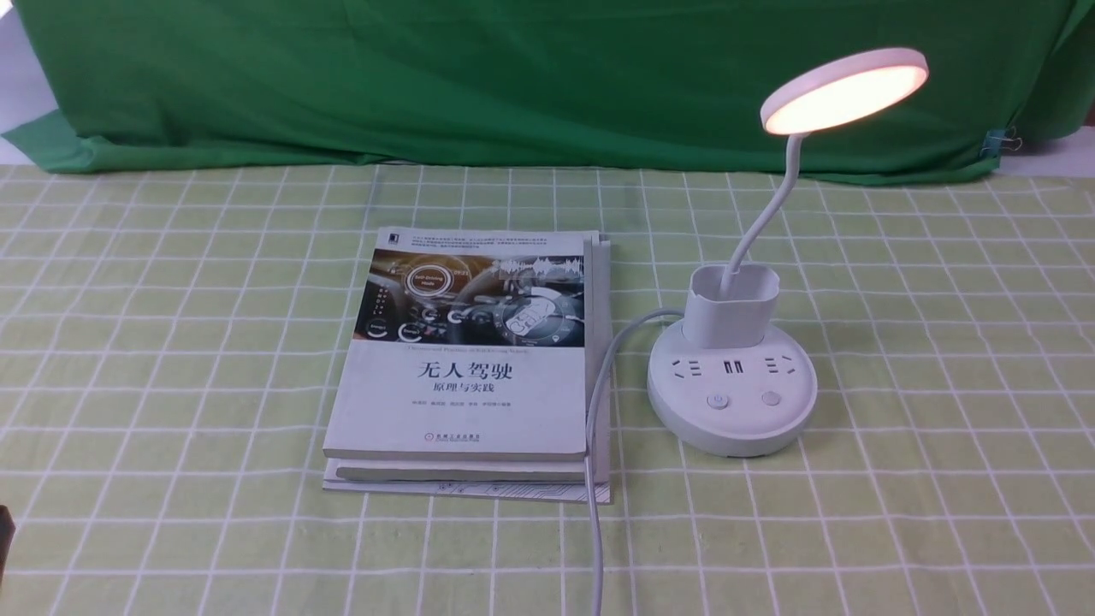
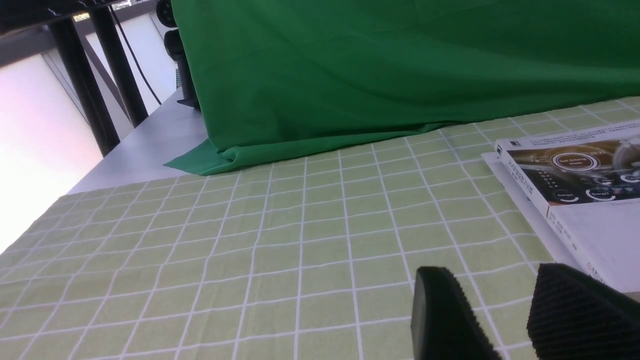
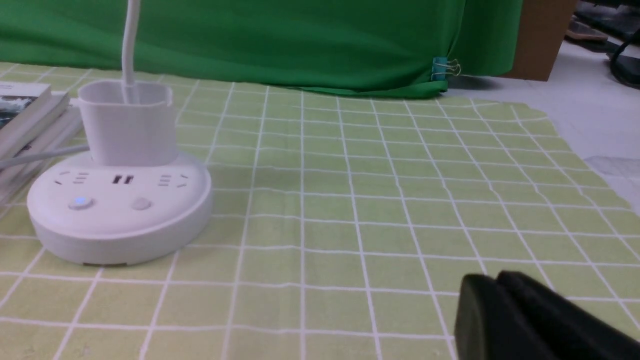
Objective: Turn on the table lamp on the green coffee tablecloth with your hand.
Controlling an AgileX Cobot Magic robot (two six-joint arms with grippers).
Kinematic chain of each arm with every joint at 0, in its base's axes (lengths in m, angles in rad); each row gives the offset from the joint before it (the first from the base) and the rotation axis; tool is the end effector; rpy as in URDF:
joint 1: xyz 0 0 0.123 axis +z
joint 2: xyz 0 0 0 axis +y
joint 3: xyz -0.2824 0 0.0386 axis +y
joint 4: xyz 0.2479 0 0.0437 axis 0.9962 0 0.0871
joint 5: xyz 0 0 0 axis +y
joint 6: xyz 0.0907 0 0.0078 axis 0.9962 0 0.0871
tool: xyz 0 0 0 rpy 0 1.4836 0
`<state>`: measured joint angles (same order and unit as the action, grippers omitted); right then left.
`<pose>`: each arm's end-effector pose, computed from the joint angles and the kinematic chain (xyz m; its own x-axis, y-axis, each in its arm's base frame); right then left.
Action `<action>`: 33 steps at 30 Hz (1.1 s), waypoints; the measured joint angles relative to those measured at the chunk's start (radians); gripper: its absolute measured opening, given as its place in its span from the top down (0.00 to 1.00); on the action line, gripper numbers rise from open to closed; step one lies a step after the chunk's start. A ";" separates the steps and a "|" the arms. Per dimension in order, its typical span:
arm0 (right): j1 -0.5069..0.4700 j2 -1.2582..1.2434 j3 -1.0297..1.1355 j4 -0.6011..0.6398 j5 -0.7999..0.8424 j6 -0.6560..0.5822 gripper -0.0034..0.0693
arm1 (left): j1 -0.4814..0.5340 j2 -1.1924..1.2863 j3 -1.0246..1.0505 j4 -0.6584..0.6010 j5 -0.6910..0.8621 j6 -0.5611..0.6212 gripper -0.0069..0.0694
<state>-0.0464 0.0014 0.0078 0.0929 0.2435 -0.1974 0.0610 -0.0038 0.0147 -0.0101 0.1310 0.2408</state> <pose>0.0557 -0.0005 0.1884 -0.1652 -0.0994 -0.9812 0.0067 0.9948 -0.1019 0.0566 0.0033 0.1964 -0.0668 0.2251 -0.9720 -0.0456 0.9725 0.2283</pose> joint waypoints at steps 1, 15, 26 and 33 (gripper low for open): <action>0.000 0.000 0.000 0.000 0.000 0.000 0.84 | 0.000 0.000 0.000 0.000 0.000 0.000 0.59; -0.001 0.000 0.000 -0.001 0.002 0.000 0.79 | 0.000 0.000 0.000 0.000 0.000 0.000 0.59; -0.001 0.000 0.000 -0.001 0.003 0.000 0.75 | 0.000 0.000 0.000 0.000 0.000 0.000 0.59; -0.001 0.000 0.000 -0.001 0.003 0.000 0.73 | 0.000 0.000 0.000 0.000 0.000 0.000 0.59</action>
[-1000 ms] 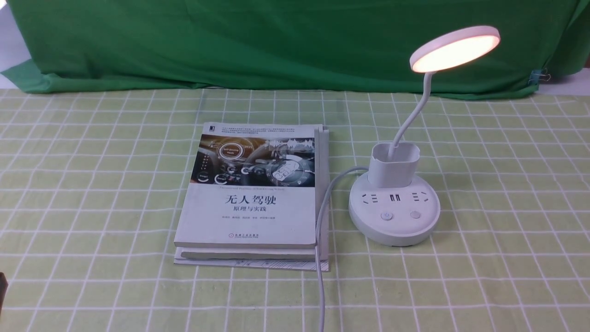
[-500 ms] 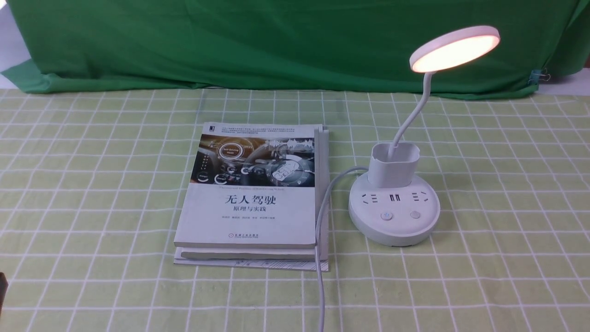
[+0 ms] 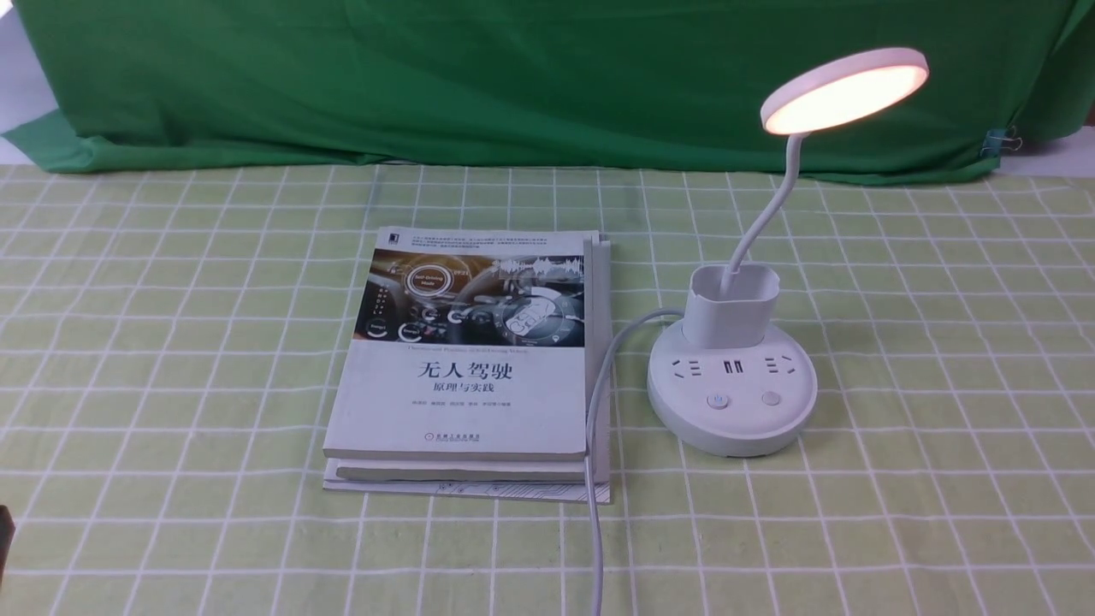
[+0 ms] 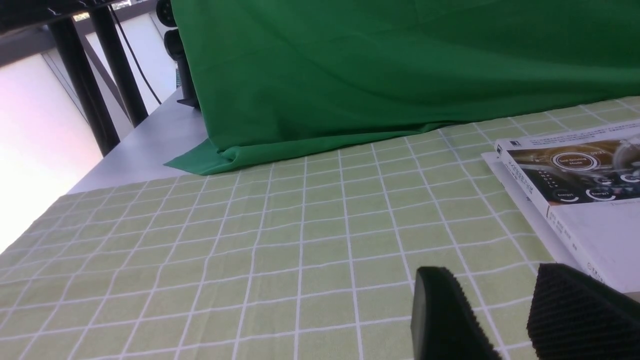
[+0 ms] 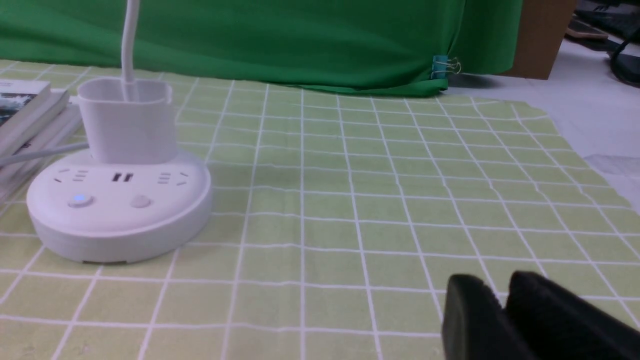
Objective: Turn on the table lamp on the green coffee tablecloth with your hand.
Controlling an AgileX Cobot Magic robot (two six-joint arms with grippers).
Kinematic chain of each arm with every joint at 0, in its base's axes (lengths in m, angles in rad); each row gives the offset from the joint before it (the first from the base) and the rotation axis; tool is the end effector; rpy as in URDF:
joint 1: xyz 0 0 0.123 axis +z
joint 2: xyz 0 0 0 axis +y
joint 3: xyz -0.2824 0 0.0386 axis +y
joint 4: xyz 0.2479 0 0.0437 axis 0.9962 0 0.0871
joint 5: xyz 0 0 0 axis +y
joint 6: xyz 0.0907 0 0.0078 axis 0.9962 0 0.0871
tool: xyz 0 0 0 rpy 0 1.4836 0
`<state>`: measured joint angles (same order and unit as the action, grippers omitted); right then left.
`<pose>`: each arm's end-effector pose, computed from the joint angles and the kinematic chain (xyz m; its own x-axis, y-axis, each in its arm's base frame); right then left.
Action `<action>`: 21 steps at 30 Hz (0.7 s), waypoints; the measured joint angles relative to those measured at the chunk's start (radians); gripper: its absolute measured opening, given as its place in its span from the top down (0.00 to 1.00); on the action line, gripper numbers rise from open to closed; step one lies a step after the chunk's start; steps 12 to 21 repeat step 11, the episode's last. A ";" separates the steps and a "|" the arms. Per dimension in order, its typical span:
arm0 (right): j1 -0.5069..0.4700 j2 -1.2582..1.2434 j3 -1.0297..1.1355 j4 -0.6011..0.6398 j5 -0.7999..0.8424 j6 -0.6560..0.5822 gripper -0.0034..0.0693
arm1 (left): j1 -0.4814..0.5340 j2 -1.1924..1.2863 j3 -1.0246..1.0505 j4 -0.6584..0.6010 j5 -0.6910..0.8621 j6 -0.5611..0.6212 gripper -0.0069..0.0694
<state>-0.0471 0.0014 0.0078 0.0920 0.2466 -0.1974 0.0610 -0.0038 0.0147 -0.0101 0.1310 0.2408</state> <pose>0.0557 -0.0006 0.1881 -0.1684 -0.1001 -0.9806 0.0068 0.9947 -0.1027 0.0566 0.0033 0.1964 -0.0668 0.2251 -0.9720 -0.0456 0.9725 0.2283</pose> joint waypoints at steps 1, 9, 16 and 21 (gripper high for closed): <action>0.000 0.000 0.000 0.000 0.000 0.000 0.73 | 0.000 0.000 0.000 0.000 0.000 0.000 0.59; 0.000 0.000 0.000 0.000 -0.001 0.000 0.70 | 0.000 0.000 0.000 0.000 0.000 0.000 0.59; 0.000 0.000 0.000 0.000 -0.001 0.000 0.69 | 0.000 0.000 0.000 0.000 0.000 0.000 0.59; 0.000 0.000 0.000 0.000 -0.001 0.000 0.69 | 0.000 0.000 0.000 0.000 0.000 0.000 0.59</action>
